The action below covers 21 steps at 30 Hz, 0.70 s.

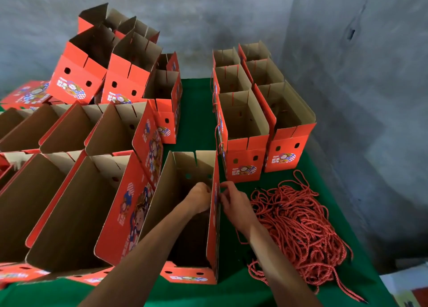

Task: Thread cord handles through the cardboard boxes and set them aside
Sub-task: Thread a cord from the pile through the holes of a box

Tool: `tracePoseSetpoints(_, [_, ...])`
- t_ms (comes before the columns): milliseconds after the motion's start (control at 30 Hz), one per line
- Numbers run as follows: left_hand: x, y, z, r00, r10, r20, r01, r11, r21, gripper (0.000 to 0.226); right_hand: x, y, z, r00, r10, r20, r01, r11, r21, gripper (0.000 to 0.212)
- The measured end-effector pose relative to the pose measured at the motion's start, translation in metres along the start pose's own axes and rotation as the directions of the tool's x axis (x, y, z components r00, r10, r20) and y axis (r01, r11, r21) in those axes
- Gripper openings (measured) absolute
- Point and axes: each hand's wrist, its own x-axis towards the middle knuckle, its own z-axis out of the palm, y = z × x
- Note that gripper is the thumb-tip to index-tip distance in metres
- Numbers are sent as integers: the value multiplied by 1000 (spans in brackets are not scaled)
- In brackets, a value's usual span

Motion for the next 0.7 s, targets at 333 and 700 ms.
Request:
tracePoseSetpoints(333, [-15,-4,-14,990,-129,61,138,973,-184,45,-35,69,-13,927,372,45,-349,902,-254,41])
tracePoseSetpoints(700, [-67,2,-5,968,68,240,2,961,-278,28,-9,42,-16,803,544,243,-330,68,941,24])
